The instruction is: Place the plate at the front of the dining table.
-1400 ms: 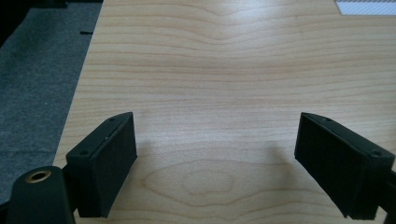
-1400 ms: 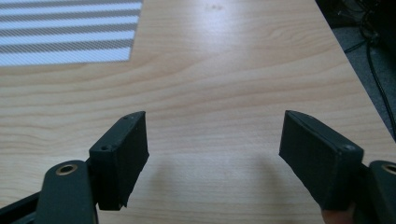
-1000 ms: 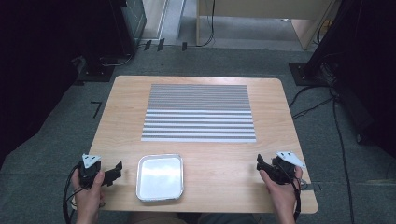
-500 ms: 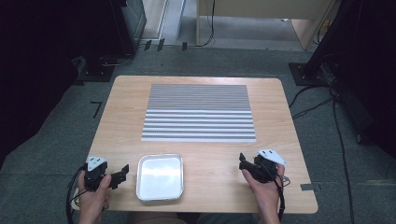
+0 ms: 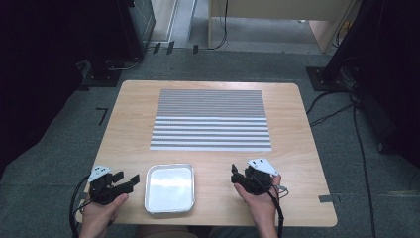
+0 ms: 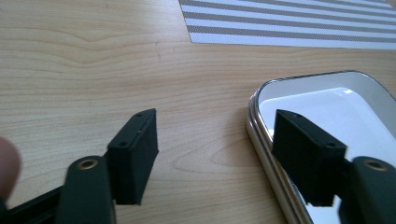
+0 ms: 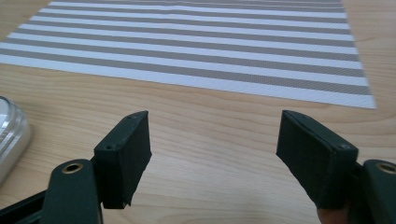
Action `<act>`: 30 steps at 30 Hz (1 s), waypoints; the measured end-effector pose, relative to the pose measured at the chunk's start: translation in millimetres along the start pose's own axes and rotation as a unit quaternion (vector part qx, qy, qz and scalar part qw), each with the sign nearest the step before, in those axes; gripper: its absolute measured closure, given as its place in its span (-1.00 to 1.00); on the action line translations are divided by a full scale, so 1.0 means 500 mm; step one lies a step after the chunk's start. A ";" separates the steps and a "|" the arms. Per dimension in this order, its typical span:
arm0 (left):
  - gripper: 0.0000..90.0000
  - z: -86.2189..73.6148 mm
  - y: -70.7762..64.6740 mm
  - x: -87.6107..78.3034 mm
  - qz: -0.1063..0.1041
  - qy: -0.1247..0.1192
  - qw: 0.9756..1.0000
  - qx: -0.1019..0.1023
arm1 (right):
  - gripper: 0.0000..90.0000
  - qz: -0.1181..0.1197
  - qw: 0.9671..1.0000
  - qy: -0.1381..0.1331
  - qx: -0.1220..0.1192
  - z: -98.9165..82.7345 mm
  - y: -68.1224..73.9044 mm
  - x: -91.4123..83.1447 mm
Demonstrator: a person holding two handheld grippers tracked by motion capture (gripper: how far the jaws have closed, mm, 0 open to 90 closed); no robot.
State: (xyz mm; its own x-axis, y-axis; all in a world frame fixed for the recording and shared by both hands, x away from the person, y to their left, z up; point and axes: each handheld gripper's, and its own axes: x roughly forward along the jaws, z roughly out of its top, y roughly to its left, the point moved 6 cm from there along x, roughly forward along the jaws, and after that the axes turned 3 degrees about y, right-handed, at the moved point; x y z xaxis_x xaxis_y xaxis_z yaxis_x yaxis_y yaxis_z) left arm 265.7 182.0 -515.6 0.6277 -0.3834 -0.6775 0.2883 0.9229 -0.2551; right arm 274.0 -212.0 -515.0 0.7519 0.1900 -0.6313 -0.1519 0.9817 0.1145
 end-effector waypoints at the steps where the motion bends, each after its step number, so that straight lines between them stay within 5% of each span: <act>1: -0.24 -0.001 0.000 0.000 -0.003 0.002 1.000 -0.001 | -0.40 0.006 1.000 0.000 0.002 0.000 0.008 0.001; 13: 0.18 -0.006 -0.011 -0.001 -0.077 0.022 0.997 -0.014 | -0.11 0.072 0.997 -0.002 0.011 -0.005 0.102 0.016; 15: 0.24 -0.008 -0.018 -0.001 -0.081 0.026 0.996 -0.007 | 0.17 0.110 0.994 0.000 0.026 -0.007 0.123 0.020; 19: 0.29 -0.011 -0.025 0.004 -0.078 0.033 0.996 0.000 | 0.32 0.145 0.989 -0.001 0.040 -0.007 0.144 0.021; 30: 0.47 -0.014 -0.028 0.005 -0.100 0.049 0.994 -0.013 | 0.57 0.186 0.982 0.025 0.034 -0.026 0.204 0.027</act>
State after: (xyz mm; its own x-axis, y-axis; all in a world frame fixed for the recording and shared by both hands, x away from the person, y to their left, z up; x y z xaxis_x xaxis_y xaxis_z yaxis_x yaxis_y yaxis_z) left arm 258.0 168.3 -518.6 0.4860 -0.5547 -0.6754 0.3811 0.8299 -0.4074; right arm 260.4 -109.4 -521.9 0.6200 0.5369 -0.5721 -0.3665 0.8429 0.3939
